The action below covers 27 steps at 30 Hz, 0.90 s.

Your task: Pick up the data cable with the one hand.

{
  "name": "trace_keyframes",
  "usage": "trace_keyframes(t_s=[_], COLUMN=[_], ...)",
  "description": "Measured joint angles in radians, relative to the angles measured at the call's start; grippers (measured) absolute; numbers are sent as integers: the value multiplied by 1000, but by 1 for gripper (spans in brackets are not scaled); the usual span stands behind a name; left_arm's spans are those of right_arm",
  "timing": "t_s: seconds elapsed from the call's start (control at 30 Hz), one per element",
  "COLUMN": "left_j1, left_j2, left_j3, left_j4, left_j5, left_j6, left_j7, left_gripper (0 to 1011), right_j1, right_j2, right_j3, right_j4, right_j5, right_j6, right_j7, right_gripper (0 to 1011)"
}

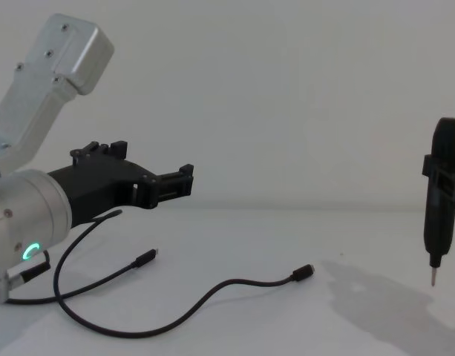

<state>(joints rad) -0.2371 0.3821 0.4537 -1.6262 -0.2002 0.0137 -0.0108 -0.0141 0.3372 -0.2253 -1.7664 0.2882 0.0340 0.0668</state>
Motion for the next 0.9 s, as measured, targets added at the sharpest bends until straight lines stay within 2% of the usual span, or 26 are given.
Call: trace_keyframes(t_s=[0.9], left_j1=[0], left_j2=[0], left_j3=[1], left_j4=[0], left_j5=[0], left_j6=[0], left_j7=[0], left_gripper=[1001], right_j1=[-1], right_j2=[0], right_j3=[-1], right_j4=[0], right_j5=[-1], right_j6=[0], right_j7=[0], right_gripper=[275])
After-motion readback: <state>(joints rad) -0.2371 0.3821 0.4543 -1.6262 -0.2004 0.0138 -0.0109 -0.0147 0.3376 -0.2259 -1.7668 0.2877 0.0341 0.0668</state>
